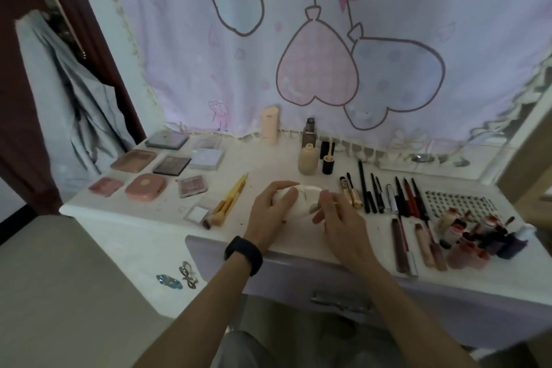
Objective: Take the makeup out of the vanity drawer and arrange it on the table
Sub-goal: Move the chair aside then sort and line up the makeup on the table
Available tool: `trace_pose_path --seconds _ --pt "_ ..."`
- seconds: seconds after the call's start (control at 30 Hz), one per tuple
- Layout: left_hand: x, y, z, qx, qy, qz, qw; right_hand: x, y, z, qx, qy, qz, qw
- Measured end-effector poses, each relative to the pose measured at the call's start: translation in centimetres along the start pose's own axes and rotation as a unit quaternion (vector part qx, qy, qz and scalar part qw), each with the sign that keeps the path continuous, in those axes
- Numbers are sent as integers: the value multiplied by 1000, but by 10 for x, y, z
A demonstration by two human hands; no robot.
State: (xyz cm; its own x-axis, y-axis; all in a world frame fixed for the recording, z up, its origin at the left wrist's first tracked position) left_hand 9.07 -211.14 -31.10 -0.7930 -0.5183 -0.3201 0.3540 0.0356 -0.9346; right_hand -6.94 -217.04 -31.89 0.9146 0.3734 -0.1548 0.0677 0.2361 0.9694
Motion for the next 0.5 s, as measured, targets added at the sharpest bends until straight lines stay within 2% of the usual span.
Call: trace_pose_path --seconds 0.07,0.2,0.33,0.5 --pt "4 1 -7 18 -8 33 999 -2 -6 -3 8 14 -36 999" --pt "9 -3 -17 50 -45 123 990 2 -9 -2 20 11 -39 999" --pt "8 -3 -13 32 -52 104 993 7 -13 -1 34 -2 -67 997" --pt "10 4 -4 -14 -11 55 998 10 -10 -3 -22 8 -100 995"
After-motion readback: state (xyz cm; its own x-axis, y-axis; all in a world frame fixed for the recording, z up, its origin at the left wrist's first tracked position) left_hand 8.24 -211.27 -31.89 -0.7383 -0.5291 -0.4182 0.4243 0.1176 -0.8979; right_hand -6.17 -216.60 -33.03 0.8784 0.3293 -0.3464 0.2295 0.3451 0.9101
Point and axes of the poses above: each hand's wrist, its own z-axis towards the middle knuckle, its own x-axis out of the palm, y = z × x, the point moved 9 cm from there along z, towards the middle knuckle, and after that the axes turned 11 degrees about z, right-handed, at the moved point
